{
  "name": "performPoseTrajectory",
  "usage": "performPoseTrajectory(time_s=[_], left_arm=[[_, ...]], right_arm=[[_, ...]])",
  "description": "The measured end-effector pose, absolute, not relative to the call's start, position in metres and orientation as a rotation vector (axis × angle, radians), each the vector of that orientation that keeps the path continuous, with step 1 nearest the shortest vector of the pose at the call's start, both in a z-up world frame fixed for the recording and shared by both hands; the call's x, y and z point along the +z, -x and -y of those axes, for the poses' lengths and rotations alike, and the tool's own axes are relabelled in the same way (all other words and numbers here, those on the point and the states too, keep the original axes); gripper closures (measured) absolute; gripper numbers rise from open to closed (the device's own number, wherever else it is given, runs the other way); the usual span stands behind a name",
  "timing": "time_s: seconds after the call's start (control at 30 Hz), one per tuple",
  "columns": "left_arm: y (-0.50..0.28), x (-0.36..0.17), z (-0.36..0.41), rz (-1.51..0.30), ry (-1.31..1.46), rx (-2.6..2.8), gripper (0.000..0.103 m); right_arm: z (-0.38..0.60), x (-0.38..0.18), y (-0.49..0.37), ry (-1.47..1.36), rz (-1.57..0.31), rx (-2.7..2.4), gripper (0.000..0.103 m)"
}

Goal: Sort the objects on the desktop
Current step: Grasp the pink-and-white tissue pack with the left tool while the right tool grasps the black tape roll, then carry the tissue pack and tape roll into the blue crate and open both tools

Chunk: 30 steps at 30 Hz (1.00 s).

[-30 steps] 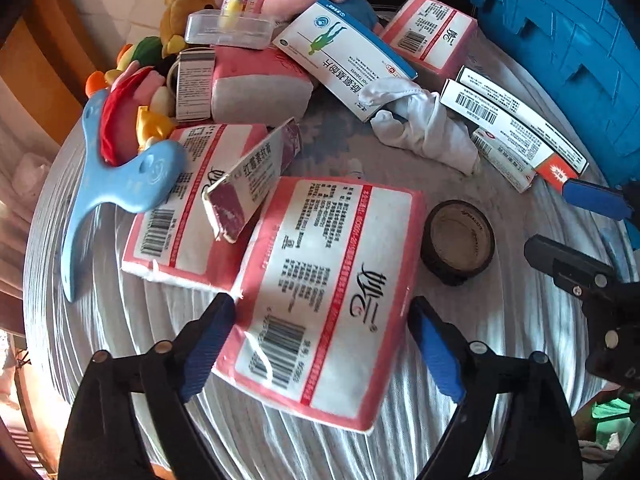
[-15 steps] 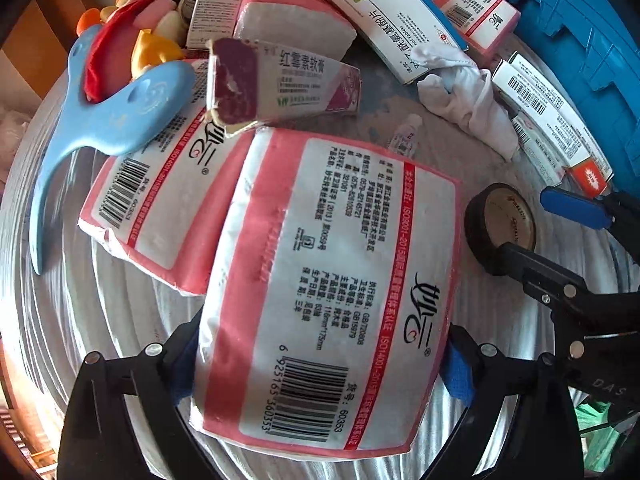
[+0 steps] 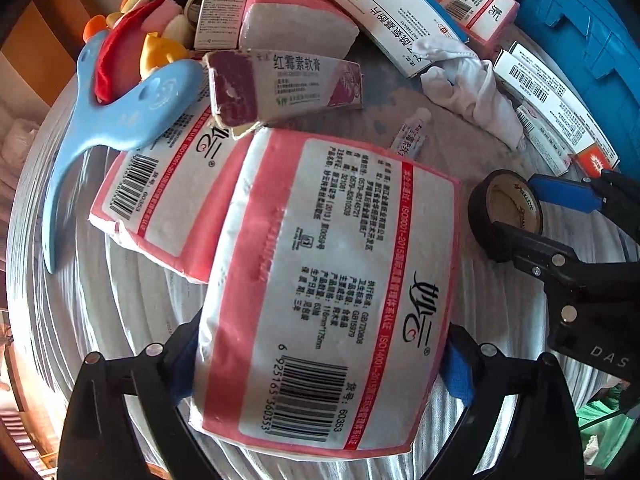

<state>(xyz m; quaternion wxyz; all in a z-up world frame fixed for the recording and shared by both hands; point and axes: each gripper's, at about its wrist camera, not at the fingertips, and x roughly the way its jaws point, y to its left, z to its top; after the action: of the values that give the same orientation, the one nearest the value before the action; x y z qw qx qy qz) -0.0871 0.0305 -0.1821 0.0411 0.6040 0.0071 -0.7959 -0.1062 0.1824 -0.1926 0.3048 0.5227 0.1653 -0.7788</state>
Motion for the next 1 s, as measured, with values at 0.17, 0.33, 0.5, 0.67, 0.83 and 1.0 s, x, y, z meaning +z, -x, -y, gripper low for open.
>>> performPoseTrajectory(time_s=[0.17,0.33,0.5,0.67,0.83,1.0], left_arm=[[0.088,-0.181,-0.03,-0.008,-1.842,-2.441,0.008],[0.089,-0.181,-0.027,-0.016,-1.843,-2.447,0.008],[0.089,-0.179,-0.027,0.016,-1.833,-2.458,0.008],[0.086,-0.16,-0.027,0.014,-1.781,-2.508,0.009],[0.088,-0.112,-0.033,0.007,-1.649,-2.614,0.009],[0.101,-0.034,-0.05,0.039,-1.419,-2.766,0.009]], right_arm=[[-0.181,-0.193,0.108,-1.382,-0.453,-2.052,0.042],[-0.184,-0.189,0.104,-1.403,-0.423,-2.026,0.038],[-0.18,-0.198,0.104,-1.409,-0.48,-2.022,0.048],[-0.186,-0.172,0.097,-1.335,-0.467,-2.086,0.049],[-0.195,-0.106,0.099,-1.194,-0.447,-2.183,0.049],[-0.207,-0.024,0.106,-1.034,-0.441,-2.362,0.049]])
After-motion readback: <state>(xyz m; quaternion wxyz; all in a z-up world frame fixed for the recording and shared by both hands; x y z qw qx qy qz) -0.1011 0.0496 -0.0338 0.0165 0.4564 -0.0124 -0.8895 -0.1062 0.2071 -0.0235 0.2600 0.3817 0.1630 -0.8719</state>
